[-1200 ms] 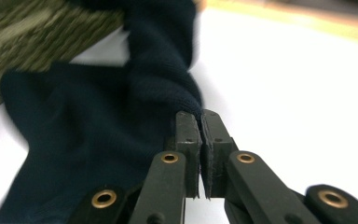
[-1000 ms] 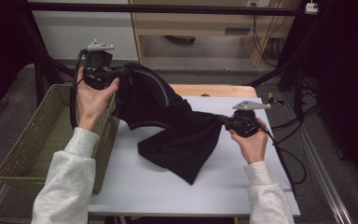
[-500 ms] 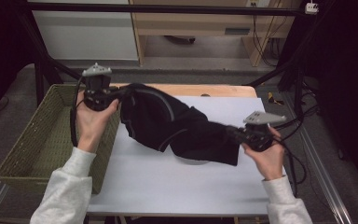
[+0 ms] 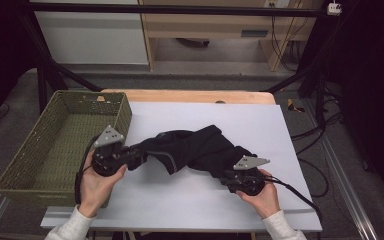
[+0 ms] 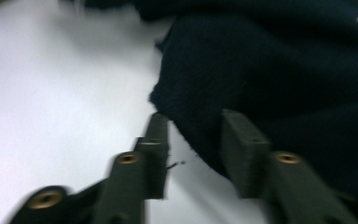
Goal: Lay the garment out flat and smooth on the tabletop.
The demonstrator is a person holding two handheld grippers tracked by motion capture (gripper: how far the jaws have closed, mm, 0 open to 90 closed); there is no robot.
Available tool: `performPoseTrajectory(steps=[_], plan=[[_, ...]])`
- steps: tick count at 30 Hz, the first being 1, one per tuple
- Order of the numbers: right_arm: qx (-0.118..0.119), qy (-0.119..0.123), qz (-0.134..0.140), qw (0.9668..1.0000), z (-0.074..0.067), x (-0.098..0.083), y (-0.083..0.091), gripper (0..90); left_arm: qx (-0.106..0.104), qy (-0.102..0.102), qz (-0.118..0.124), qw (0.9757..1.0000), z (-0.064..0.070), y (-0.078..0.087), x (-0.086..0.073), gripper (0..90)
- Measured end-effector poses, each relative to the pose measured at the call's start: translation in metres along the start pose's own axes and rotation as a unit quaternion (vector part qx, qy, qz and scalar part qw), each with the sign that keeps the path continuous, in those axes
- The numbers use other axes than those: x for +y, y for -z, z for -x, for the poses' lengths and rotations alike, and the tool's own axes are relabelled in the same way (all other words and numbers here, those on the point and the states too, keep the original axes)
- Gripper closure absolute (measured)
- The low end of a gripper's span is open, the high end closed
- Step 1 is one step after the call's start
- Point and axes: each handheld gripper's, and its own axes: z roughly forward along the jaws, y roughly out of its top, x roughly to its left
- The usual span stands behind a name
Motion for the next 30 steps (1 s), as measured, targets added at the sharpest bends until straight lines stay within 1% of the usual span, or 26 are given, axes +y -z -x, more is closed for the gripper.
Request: performPoseTrajectory(steps=[2,3,4,5,6,7,10,12,13,15,16,19,21,24,27,28,30], plan=[[-0.002,-0.009,0.041,0.9991,0.005,0.005,0.006,46.1,-0.003,-0.004,-0.009,0.9999,0.006,-0.004,-0.010,80.5],[-0.005,-0.015,0.056,0.9983,0.009,0.009,0.009,40.3,-0.007,-0.005,-0.014,0.9999,0.008,-0.006,-0.014,80.4],[-0.011,-0.023,0.060,0.9979,0.012,0.012,0.011,38.4,-0.010,-0.006,-0.019,0.9997,0.010,-0.008,-0.019,80.4],[-0.019,-0.024,0.060,0.9977,0.016,0.016,0.013,38.0,-0.013,-0.006,-0.023,0.9996,0.012,-0.011,-0.024,80.3],[-0.026,-0.026,0.058,0.9976,0.021,0.019,0.013,35.5,-0.014,-0.007,-0.027,0.9995,0.014,-0.013,-0.029,80.2],[-0.030,-0.032,0.060,0.9972,0.025,0.022,0.012,32.9,-0.014,-0.010,-0.032,0.9993,0.016,-0.015,-0.034,80.2],[-0.032,-0.046,0.062,0.9965,0.037,0.031,0.006,31.1,-0.009,-0.017,-0.052,0.9985,0.017,-0.022,-0.047,80.2],[-0.036,-0.052,0.063,0.9960,0.043,0.037,0.000,29.6,-0.008,-0.016,-0.061,0.9980,0.017,-0.026,-0.054,80.2],[-0.036,-0.056,0.064,0.9957,0.045,0.040,-0.004,29.1,-0.010,-0.013,-0.064,0.9978,0.016,-0.028,-0.057,80.2],[-0.029,-0.061,0.070,0.9953,0.049,0.046,-0.010,27.7,-0.012,-0.012,-0.070,0.9974,0.016,-0.029,-0.062,80.2],[-0.023,-0.067,0.071,0.9949,0.051,0.049,-0.012,27.0,-0.013,-0.011,-0.072,0.9973,0.016,-0.030,-0.064,80.2],[-0.020,-0.067,0.078,0.9945,0.053,0.057,-0.016,25.1,-0.016,-0.015,-0.075,0.9969,0.017,-0.033,-0.069,80.1],[-0.021,-0.072,0.080,0.9940,0.056,0.064,-0.019,23.7,-0.016,-0.017,-0.078,0.9967,0.017,-0.036,-0.072,80.1],[-0.032,-0.081,0.073,0.9935,0.063,0.071,-0.028,23.0,-0.022,-0.014,-0.081,0.9964,0.018,-0.039,-0.077,80.0],[-0.046,-0.088,0.057,0.9935,0.072,0.074,-0.043,25.1,-0.023,-0.014,-0.087,0.9958,0.018,-0.043,-0.080,79.9],[-0.049,-0.091,0.048,0.9935,0.075,0.074,-0.050,25.9,-0.022,-0.013,-0.087,0.9959,0.018,-0.043,-0.080,80.0],[-0.055,-0.091,0.033,0.9938,0.078,0.073,-0.062,27.7,-0.022,-0.015,-0.088,0.9957,0.018,-0.044,-0.081,79.9]])
